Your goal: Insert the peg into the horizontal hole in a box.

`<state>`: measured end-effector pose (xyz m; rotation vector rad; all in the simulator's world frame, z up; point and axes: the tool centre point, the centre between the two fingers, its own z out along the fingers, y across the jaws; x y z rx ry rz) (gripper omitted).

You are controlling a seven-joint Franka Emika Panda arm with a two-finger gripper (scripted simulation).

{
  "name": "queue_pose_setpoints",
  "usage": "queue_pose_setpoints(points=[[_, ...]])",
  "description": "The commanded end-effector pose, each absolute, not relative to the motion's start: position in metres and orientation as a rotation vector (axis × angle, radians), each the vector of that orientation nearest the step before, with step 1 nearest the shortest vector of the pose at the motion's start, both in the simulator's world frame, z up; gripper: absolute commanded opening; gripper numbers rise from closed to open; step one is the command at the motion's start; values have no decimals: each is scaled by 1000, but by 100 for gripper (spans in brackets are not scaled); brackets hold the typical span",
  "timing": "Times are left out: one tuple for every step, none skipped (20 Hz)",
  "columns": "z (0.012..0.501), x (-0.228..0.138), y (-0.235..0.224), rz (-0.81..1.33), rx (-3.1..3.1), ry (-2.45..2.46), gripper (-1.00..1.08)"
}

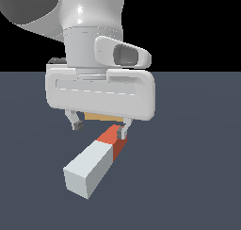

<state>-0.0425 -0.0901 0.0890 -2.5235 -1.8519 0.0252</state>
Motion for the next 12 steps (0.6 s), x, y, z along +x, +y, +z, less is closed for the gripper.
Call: queue_pose_setpoints(points=[[82,-49,-102,14,-2574,-1792,100],[80,-51,-105,11,-2589,-1774,100],[78,-53,-108,8,-2601,-1759,100],[76,-54,-111,6,-2611,-1746,100],[75,-55,-113,4,-2618,-1736,100],[74,-56,-114,3,-2624,-1728,100],[73,-57,-115,2,-2627,-1723,100],[73,-57,-115,1,-2629,-1720,100],[73,-57,-115,1,-2630,-1720,100],[73,-57,-115,3,-2626,-1724,100],[73,-57,-115,3,-2626,-1724,100],[72,-57,-115,3,-2626,-1724,100]])
